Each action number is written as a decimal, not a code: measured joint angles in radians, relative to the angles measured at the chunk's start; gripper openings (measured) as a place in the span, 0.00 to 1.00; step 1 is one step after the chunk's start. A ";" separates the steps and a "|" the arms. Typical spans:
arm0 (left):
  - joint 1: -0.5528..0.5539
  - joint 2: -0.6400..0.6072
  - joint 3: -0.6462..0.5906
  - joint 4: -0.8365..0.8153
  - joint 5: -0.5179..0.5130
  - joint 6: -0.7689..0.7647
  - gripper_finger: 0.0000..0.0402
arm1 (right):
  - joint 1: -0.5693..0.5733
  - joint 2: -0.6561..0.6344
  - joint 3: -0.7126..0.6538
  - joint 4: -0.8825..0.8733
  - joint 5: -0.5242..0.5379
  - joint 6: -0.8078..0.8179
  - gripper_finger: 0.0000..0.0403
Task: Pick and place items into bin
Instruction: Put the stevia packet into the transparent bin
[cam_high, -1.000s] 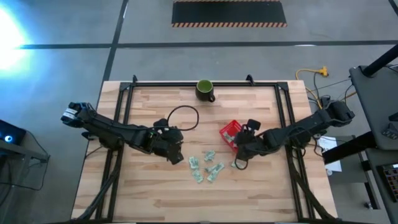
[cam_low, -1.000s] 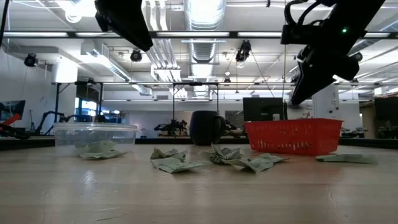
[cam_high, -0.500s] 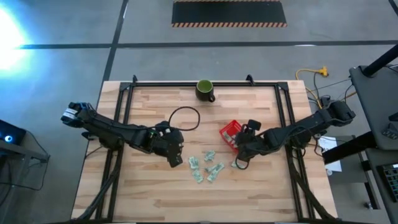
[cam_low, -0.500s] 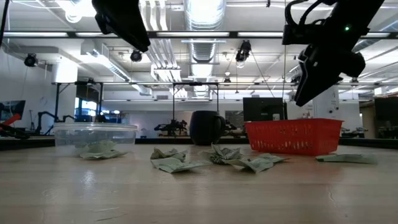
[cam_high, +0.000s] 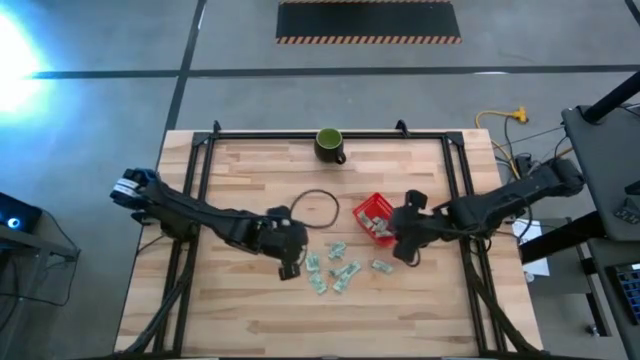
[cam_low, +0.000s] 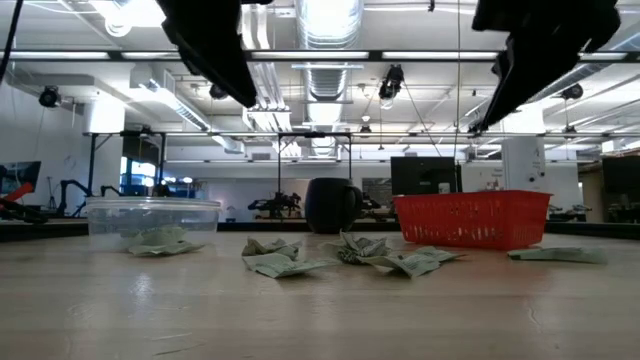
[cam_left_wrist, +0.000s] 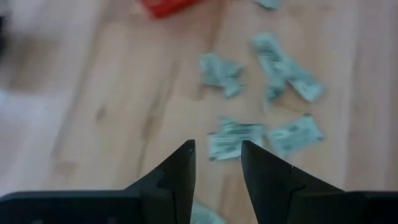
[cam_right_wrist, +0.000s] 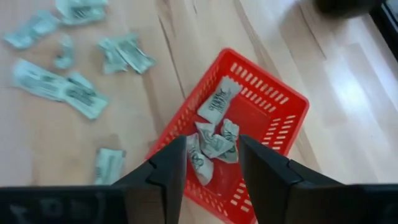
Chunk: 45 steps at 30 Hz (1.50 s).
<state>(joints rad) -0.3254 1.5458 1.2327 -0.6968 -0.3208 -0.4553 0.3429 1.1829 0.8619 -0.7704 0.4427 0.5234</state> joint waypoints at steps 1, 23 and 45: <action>0.000 0.011 0.000 0.012 0.020 0.025 0.28 | 0.007 -0.017 0.000 0.000 -0.001 0.000 0.33; 0.051 0.208 0.000 0.088 0.238 0.462 0.28 | 0.239 -0.099 -0.015 -0.005 0.000 0.198 0.26; 0.003 0.320 -0.001 0.131 0.170 0.603 0.28 | 0.341 0.023 -0.019 -0.001 0.002 0.357 0.18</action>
<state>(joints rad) -0.3227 1.8660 1.2316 -0.5659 -0.1505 0.1474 0.6834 1.2060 0.8429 -0.7714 0.4442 0.8807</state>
